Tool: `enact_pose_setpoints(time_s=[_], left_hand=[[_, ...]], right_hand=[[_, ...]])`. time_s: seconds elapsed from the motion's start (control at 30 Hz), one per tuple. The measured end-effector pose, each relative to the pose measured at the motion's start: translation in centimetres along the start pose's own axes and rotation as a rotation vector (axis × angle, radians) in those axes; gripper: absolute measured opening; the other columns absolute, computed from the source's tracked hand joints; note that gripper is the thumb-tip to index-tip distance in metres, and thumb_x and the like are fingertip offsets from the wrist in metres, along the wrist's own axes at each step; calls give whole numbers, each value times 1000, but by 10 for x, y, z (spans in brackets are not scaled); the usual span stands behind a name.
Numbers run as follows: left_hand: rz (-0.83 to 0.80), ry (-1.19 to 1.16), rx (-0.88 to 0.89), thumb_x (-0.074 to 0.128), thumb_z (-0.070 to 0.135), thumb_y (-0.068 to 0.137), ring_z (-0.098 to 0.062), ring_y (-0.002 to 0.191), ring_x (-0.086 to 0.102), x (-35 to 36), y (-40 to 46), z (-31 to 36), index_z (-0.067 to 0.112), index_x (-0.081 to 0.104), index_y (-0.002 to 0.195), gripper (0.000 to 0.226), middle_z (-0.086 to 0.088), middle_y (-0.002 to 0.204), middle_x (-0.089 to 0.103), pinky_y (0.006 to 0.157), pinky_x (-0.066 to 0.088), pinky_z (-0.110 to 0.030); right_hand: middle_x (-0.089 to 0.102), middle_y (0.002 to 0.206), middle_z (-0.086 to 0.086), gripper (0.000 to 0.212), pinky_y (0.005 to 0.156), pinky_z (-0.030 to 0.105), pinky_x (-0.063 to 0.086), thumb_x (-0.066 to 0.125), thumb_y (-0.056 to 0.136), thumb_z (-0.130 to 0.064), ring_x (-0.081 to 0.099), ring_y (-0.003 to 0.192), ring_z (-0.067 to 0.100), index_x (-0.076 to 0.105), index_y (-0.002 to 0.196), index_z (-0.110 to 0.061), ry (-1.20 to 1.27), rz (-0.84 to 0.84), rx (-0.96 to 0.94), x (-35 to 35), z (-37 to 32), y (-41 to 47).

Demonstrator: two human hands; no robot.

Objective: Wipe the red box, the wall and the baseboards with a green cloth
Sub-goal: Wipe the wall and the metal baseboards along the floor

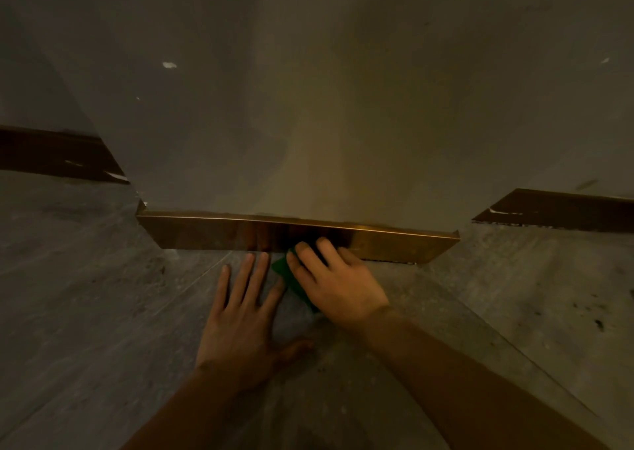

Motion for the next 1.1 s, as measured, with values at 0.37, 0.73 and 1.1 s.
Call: enact_pose_setpoints(time_s=[0.37, 0.73, 1.1], left_hand=[[0, -21, -14, 23, 99, 74, -28, 154, -14, -2, 0, -1, 31, 7, 160, 111, -11, 169, -3, 123, 8, -60], [26, -59, 3, 27, 98, 75, -28, 155, -9, -2, -1, -2, 34, 3, 160, 108, -10, 169, 1, 122, 12, -61], [43, -75, 0, 33, 94, 78, -29, 156, -1, 0, -1, -2, 33, 11, 160, 104, -12, 169, 9, 121, 15, -62]], right_hand=[[56, 120, 8, 36, 65, 37, 50, 37, 96, -13, 54, 97, 30, 61, 123, -7, -165, 31, -70, 11, 18, -9], [51, 115, 14, 42, 55, 40, 49, 60, 84, -6, 55, 89, 34, 59, 126, -2, -111, -21, 109, 4, 77, -65], [50, 119, 17, 63, 54, 41, 52, 77, 69, -2, 52, 94, 36, 57, 128, -1, -116, -193, 257, 2, 105, -93]])
Point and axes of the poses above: each hand's wrist, its own y-axis towards the middle knuckle, its own x-axis out of the palm, z = x × y, the point moved 8 cm from there along y, towards the middle knuckle
